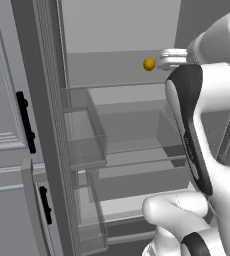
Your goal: Place one lemon and one steak in each tupperware on the nearby counter, to pack two identical lunches.
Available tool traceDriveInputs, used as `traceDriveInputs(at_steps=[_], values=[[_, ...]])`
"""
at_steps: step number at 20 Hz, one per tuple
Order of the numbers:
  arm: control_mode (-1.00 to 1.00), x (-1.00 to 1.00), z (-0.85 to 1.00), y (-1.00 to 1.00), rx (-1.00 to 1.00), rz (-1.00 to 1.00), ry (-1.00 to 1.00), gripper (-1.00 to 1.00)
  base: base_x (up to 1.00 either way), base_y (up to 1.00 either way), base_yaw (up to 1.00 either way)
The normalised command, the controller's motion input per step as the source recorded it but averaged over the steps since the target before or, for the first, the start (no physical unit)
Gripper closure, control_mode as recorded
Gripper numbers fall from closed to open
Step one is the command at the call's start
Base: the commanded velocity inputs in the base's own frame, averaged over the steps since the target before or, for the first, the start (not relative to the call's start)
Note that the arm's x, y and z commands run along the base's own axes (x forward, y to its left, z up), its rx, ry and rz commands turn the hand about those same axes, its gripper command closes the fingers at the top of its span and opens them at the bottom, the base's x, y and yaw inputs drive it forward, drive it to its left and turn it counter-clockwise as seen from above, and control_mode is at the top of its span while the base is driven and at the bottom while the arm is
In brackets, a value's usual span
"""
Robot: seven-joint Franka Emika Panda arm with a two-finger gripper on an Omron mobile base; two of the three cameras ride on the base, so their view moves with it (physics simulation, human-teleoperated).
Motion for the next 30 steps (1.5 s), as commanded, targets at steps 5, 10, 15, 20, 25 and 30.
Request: traceDriveInputs(at_steps=[5,10,15,20,25,30], values=[[-1.0,1.0,0.0,-0.06,0.0,-0.09,0.23,-1.0,0.0,0.0,0.0],[-1.0,0.89,-0.24,-0.16,0.0,-0.1,0.15,-1.0,0.0,0.0,0.0],[-1.0,0.69,-0.35,-0.11,0.06,-0.01,0.0,-1.0,0.0,0.0,0.0],[-1.0,0.61,-0.23,-0.04,0.1,0.06,0.01,-1.0,0.0,0.0,0.0],[-1.0,0.27,-0.07,-0.06,0.03,0.1,0.06,-1.0,0.0,0.0,0.0],[-1.0,0.22,-0.06,0.0,0.0,0.0,0.05,-1.0,0.0,0.0,0.0]])
